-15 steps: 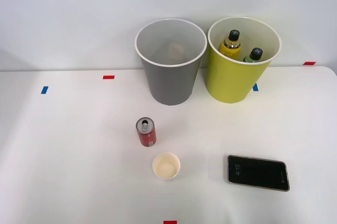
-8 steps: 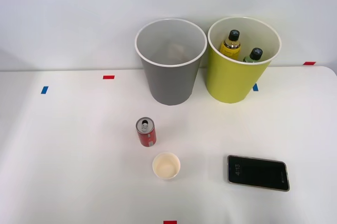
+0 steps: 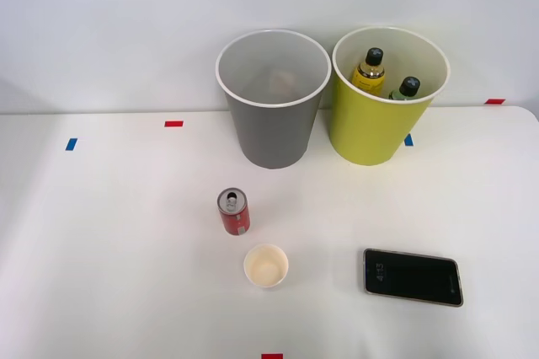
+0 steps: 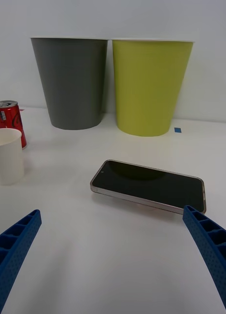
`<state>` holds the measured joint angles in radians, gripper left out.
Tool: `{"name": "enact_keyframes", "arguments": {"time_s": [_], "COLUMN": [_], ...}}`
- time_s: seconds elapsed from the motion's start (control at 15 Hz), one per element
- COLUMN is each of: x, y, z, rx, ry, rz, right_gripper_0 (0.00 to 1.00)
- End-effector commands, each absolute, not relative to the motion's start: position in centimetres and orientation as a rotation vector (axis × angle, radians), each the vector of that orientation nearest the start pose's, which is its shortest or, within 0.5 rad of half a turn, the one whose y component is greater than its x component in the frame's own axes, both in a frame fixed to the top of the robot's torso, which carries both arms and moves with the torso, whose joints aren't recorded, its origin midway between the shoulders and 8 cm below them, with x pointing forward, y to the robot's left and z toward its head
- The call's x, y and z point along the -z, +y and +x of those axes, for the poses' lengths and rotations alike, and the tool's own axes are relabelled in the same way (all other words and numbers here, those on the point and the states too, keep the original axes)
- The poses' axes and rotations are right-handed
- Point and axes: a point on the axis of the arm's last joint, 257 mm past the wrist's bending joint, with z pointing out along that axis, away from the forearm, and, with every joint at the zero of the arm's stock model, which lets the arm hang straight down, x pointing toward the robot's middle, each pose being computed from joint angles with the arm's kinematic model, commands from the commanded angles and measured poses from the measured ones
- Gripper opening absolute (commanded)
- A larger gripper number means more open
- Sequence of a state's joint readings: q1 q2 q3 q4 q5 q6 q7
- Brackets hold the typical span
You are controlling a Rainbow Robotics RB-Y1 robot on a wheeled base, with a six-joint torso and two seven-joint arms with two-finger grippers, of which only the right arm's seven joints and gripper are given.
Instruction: Put cans in the gray bin, plastic bottles in the light green bin
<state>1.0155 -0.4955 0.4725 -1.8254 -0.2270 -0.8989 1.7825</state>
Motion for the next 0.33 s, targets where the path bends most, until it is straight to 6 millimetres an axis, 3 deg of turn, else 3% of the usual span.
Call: {"name": "enact_keyframes", "arguments": {"time_s": [0.07,0.33], "x": [27.69,27.69], "y": [-20.63,-20.63], "z": [16.82,16.82], "rx": [-0.091,-0.091], "ry": [1.534,1.534], "rz": [-0.191,-0.191], "right_gripper_0": [1.0,1.0]}}
